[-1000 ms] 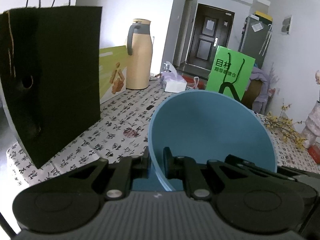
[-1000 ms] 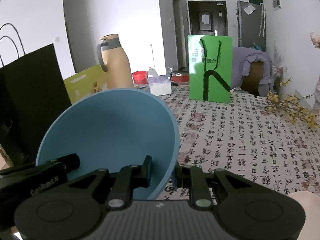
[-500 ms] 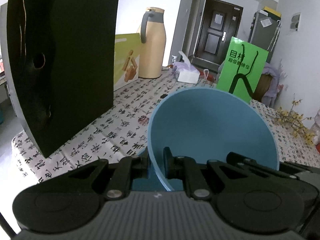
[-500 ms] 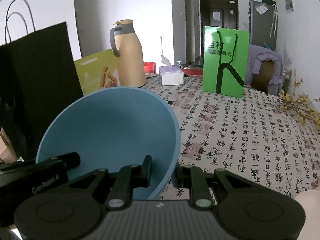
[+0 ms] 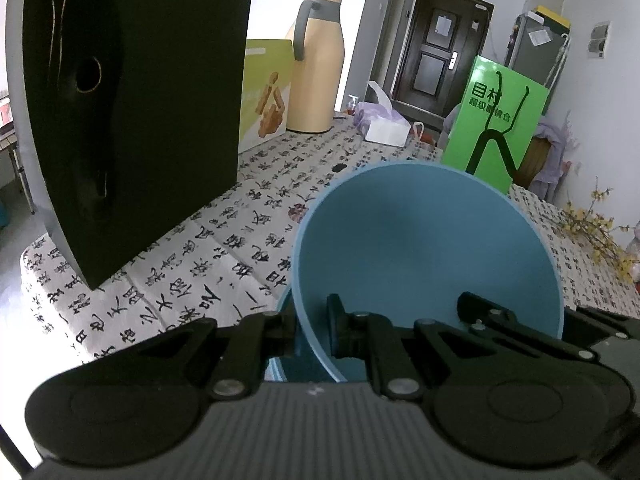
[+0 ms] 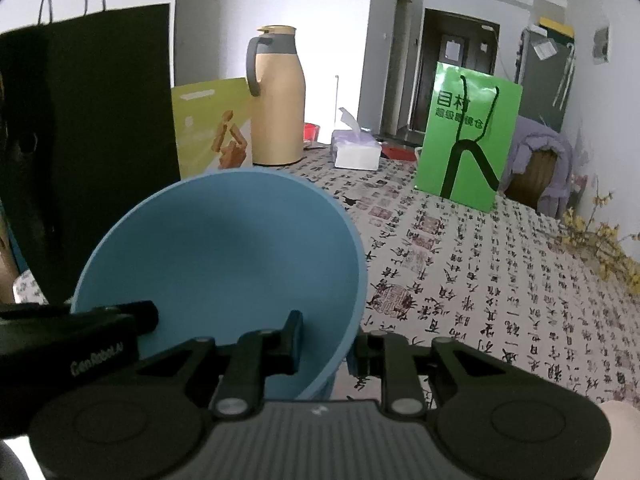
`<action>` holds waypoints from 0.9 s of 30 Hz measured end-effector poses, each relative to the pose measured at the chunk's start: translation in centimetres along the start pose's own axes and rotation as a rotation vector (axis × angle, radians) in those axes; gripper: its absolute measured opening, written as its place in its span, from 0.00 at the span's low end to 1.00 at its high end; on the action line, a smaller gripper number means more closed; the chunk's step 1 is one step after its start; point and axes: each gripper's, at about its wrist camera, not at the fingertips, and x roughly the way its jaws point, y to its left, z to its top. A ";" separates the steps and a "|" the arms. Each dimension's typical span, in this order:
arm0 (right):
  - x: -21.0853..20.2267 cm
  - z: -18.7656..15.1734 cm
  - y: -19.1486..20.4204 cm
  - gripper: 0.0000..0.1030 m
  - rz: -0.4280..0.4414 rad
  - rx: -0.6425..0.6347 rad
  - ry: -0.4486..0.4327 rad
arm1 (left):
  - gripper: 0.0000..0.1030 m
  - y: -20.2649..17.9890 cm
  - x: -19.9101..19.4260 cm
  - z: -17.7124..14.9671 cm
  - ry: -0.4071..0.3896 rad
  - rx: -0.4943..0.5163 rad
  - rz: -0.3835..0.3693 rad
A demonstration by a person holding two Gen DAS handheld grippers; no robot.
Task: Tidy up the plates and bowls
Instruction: 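Lower the blue bowl into the stacked blue bowls with both grippers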
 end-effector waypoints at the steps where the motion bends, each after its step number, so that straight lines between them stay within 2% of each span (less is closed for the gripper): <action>1: 0.0 -0.1 0.1 0.22 -0.003 -0.008 -0.002 | 0.11 0.1 0.0 -0.1 0.000 0.000 -0.001; 14: 0.4 -0.9 0.8 0.22 -0.022 -0.064 -0.026 | 0.11 0.8 0.6 -0.9 0.017 0.008 -0.004; 19: 0.4 -0.8 -0.6 0.22 0.020 -0.001 -0.024 | 0.11 0.8 0.7 -0.9 0.017 0.013 -0.009; 23: 0.1 -0.7 -2.0 0.22 0.088 0.069 -0.029 | 0.11 0.8 0.7 -0.8 0.021 0.012 -0.009; 27: 0.1 -0.7 -2.5 0.22 0.084 0.091 -0.035 | 0.11 0.9 0.8 -0.7 0.033 0.001 -0.015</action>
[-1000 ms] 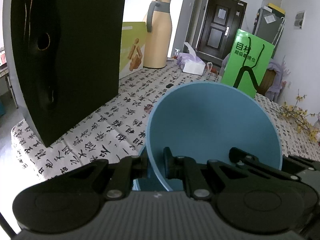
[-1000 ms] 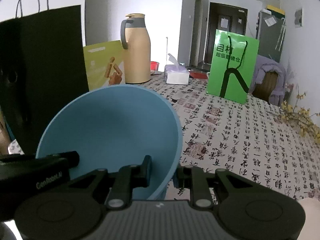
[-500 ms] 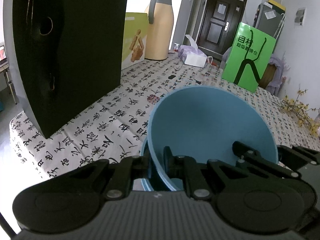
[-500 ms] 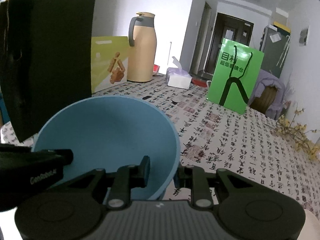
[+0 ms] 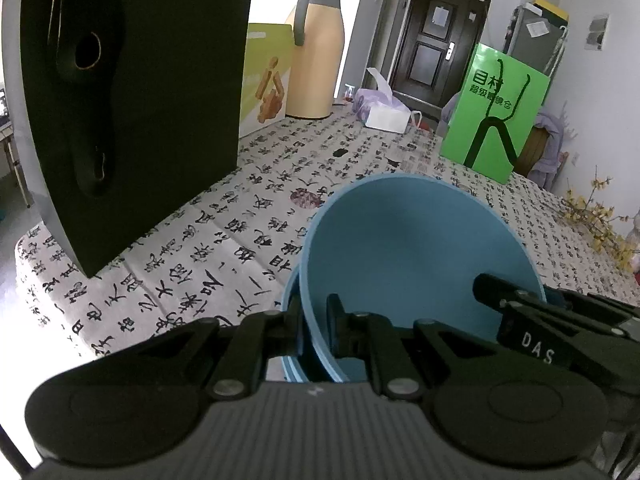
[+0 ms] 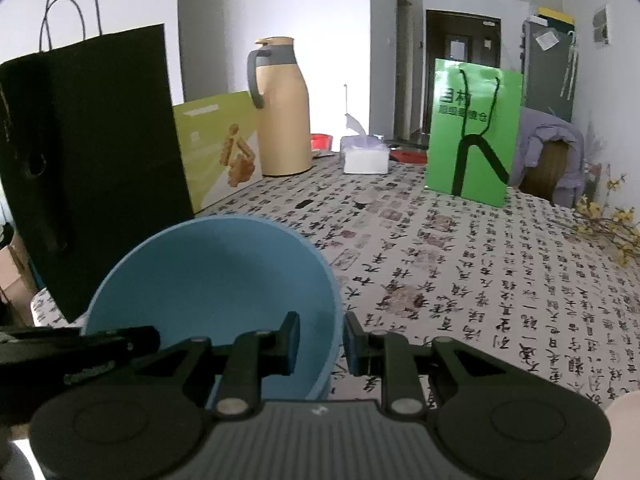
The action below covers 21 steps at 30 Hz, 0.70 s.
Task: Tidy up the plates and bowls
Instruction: 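Lower the blue bowl into the stacked blue bowls with both grippers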
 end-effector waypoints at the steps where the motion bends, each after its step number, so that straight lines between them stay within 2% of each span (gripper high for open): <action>1: 0.0 0.0 -0.1 0.22 0.004 0.007 0.000 | 0.11 0.0 0.0 0.0 0.002 -0.001 -0.001; 2: 0.0 0.0 -0.3 0.21 0.006 0.013 -0.001 | 0.11 0.1 0.0 0.1 0.004 -0.003 -0.002; 4: 0.1 -0.1 -0.3 0.09 0.003 0.016 0.001 | 0.11 0.1 -0.1 0.2 0.009 -0.003 -0.001; 13: 0.7 -0.3 -0.5 0.08 0.022 0.062 0.009 | 0.12 0.5 -0.9 1.2 0.034 -0.024 -0.011; 18: 0.7 -0.5 -0.3 0.09 0.009 0.055 0.000 | 0.12 -0.1 -1.3 1.3 0.025 0.007 0.024; 21: 0.9 -0.6 -0.3 0.07 -0.002 0.053 0.001 | 0.12 -0.2 -2.1 1.5 -0.024 0.022 0.076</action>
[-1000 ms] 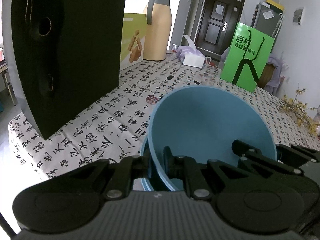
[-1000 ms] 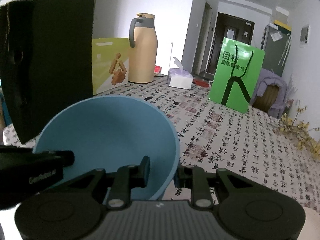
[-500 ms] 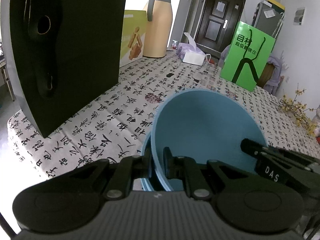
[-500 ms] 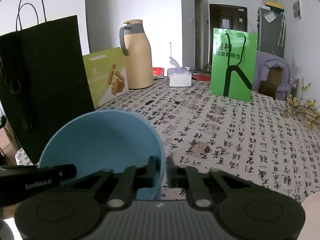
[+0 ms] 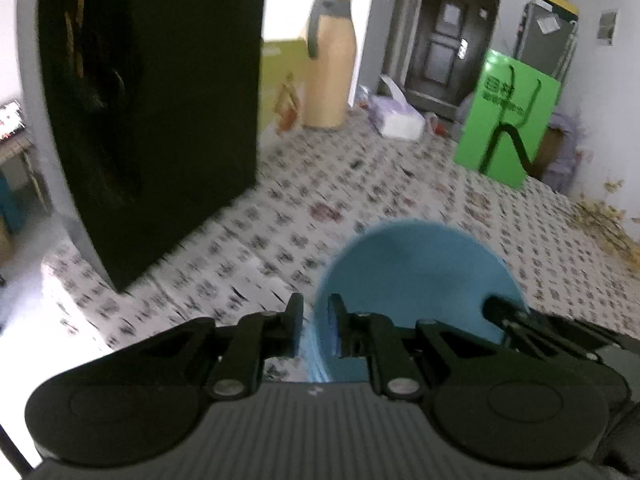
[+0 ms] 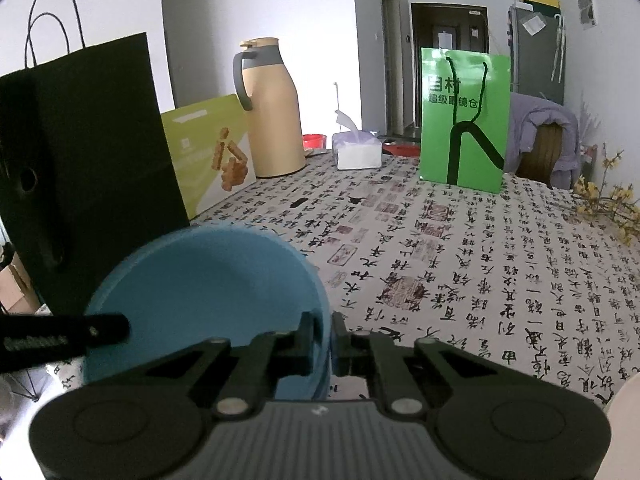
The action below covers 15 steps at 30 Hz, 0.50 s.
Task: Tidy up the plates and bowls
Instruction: 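Lower the blue bowl into the stacked blue bowls with both grippers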
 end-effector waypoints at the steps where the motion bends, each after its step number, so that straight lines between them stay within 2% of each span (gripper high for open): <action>1: 0.0 0.0 0.0 0.07 0.003 0.001 0.000 | 0.12 0.1 -0.1 0.1 -0.006 0.005 -0.006; 9: 0.3 -0.1 -0.1 0.07 0.012 0.002 0.005 | 0.12 0.1 1.2 -0.4 0.036 0.007 -0.011; 12: 0.2 -0.1 -0.2 0.08 0.018 0.000 0.003 | 0.12 0.2 1.1 -0.4 0.026 0.000 -0.019; 13: 0.1 -0.1 -0.3 0.11 0.030 0.010 0.006 | 0.13 0.3 0.8 -0.4 0.012 -0.001 -0.025; 14: -0.1 -0.1 -0.6 0.13 0.044 0.030 0.011 | 0.15 0.4 0.7 -0.3 0.002 -0.002 -0.033; 15: -0.3 -0.2 -1.1 0.14 0.065 0.056 0.014 | 0.22 0.4 0.4 -0.3 -0.010 0.000 -0.039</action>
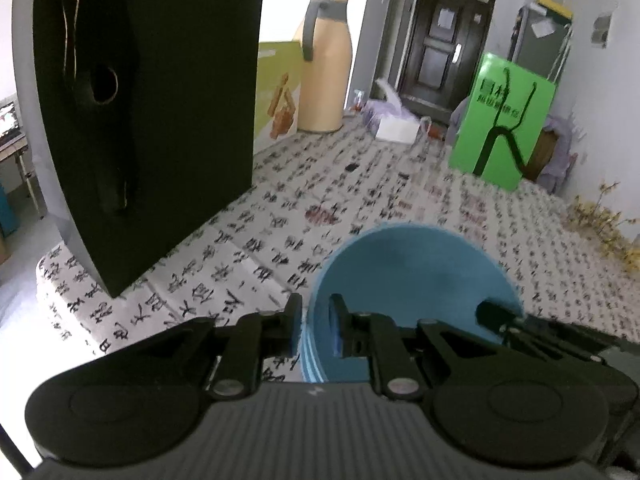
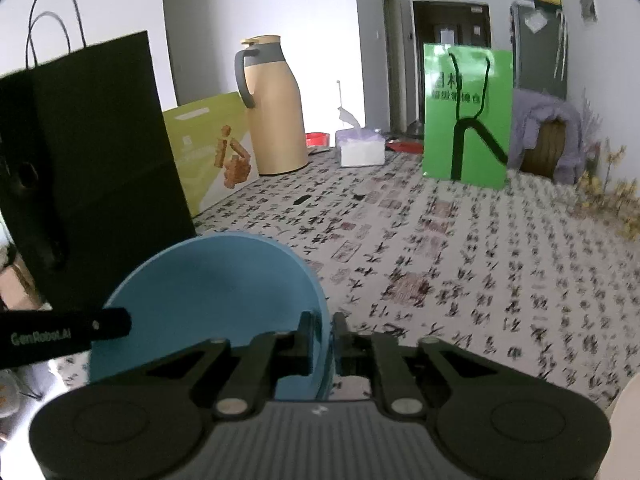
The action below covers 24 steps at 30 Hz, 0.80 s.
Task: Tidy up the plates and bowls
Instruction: 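Lower the blue bowl into the stacked blue bowls with both grippers, then open both grippers to release the bowl onto the stack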
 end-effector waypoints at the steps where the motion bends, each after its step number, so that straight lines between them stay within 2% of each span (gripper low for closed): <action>1: -0.2 0.0 -0.3 0.19 0.022 0.020 -0.001 | 0.27 0.0 -0.3 0.0 -0.015 0.003 -0.005; 2: -0.7 0.0 -0.6 0.23 0.044 0.038 -0.006 | 0.41 0.0 -0.6 -0.1 -0.035 0.006 -0.009; 3: -1.3 -0.1 -0.9 0.37 0.067 0.051 -0.021 | 0.49 0.1 -1.0 -0.1 -0.057 0.008 -0.014; 4: -2.0 -0.3 -1.2 0.53 0.081 0.054 -0.043 | 0.50 0.0 -1.3 -0.2 -0.075 0.015 -0.018; 5: -2.8 -0.5 -1.4 0.60 0.089 0.054 -0.069 | 0.52 0.0 -1.7 -0.3 -0.097 0.025 -0.024; 7: -4.3 -0.9 -1.9 0.81 0.102 0.048 -0.117 | 0.72 0.1 -2.3 -0.7 -0.132 0.032 -0.039; 8: -4.9 -1.1 -2.2 0.86 0.109 0.048 -0.133 | 0.87 0.2 -2.6 -0.9 -0.149 0.028 -0.050; 9: -5.7 -1.4 -2.6 0.93 0.125 0.048 -0.150 | 0.93 0.4 -3.0 -1.1 -0.169 0.022 -0.064; 10: -6.3 -1.6 -2.9 0.98 0.137 0.045 -0.164 | 0.96 0.5 -3.4 -1.3 -0.184 0.019 -0.079; 11: -6.9 -2.0 -3.2 1.00 0.141 0.043 -0.175 | 1.00 0.6 -3.9 -1.6 -0.203 0.019 -0.100; 18: -9.9 -5.9 -5.1 1.00 0.129 0.096 -0.210 | 1.00 1.0 -5.9 -4.2 -0.300 0.067 -0.170; 24: -11.3 -8.7 -5.5 1.00 0.055 0.097 -0.249 | 1.00 1.1 -6.2 -6.4 -0.323 0.134 -0.134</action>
